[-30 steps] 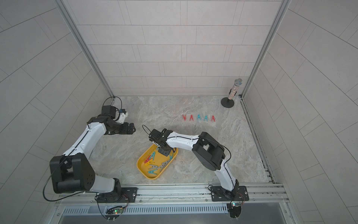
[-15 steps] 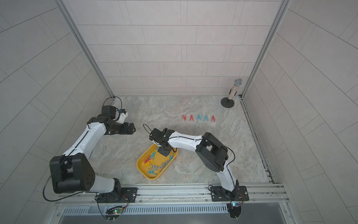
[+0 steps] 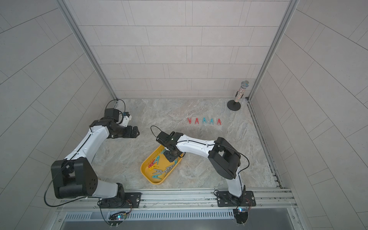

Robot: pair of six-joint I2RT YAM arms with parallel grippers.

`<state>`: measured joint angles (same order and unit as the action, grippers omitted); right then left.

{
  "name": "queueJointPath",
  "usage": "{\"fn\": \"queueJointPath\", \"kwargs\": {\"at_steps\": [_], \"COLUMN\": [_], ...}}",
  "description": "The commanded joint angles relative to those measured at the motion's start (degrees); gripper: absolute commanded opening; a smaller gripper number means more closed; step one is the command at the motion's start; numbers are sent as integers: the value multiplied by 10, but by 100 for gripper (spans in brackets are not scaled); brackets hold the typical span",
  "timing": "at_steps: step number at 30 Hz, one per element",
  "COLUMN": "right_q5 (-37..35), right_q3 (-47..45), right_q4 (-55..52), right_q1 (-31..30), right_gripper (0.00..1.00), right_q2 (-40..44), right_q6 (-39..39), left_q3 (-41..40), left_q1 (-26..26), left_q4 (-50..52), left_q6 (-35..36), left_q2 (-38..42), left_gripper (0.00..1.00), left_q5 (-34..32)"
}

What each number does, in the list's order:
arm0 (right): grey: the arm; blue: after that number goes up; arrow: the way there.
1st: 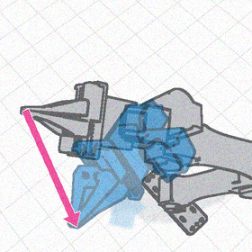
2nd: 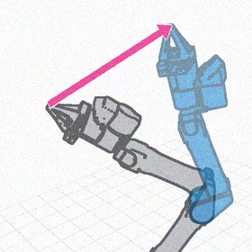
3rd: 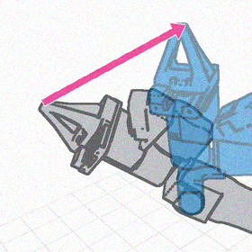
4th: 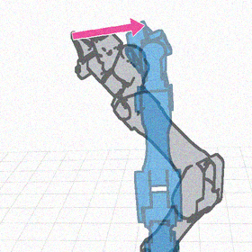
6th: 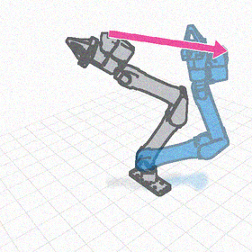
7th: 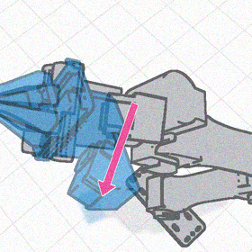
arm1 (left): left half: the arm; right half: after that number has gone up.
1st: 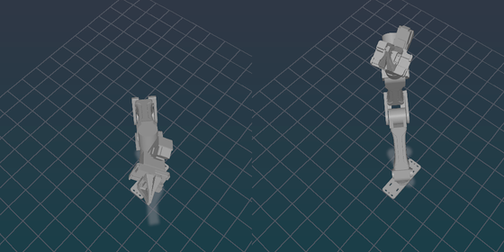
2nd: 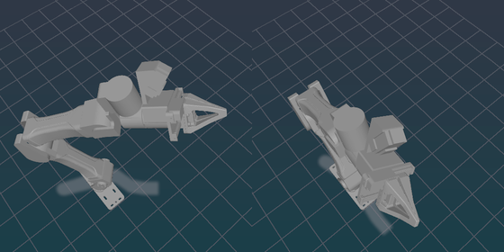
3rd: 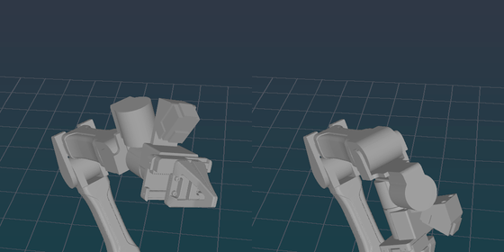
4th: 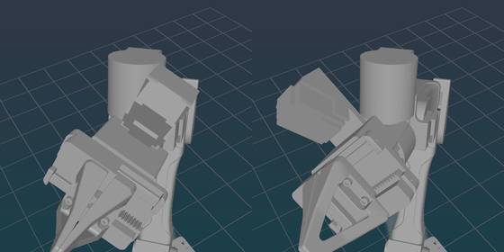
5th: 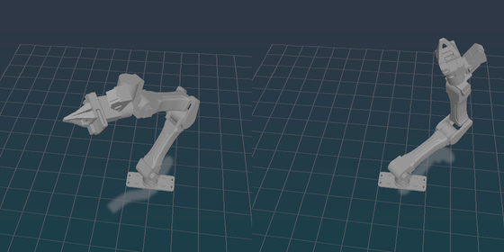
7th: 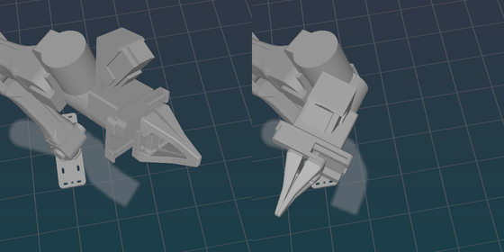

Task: Take the clothespins out of the storage box
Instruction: Pick up the clothespin from the storage box.

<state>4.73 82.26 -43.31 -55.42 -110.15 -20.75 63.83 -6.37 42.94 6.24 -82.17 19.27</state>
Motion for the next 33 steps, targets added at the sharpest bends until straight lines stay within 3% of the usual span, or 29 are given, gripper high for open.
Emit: {"fn": "queueJointPath", "kwargs": {"at_steps": [1, 15, 19, 28, 33], "right_q5": [-3, -35, -31, -17, -6], "right_q3": [-4, 42, 43, 50, 52], "right_q4": [-20, -47, -48, -40, -28], "right_q1": [-2, -3, -3, -3, -7], "right_gripper": [43, 39, 34, 10, 6], "right_q2": [-12, -78, -86, -71, -41], "right_q6": [-35, -32, -37, -38, -33], "left_q3": [3, 3, 3, 4, 4], "left_q1": [-3, -4, -4, -3, -3], "left_q4": [5, 3, 5, 5, 6], "left_q6": [2, 2, 2, 1, 1], "left_q2": [1, 3, 6, 7, 8], "left_gripper": [99, 99, 99, 99, 99], "left_q5": [3, 6, 5, 5, 4]}}
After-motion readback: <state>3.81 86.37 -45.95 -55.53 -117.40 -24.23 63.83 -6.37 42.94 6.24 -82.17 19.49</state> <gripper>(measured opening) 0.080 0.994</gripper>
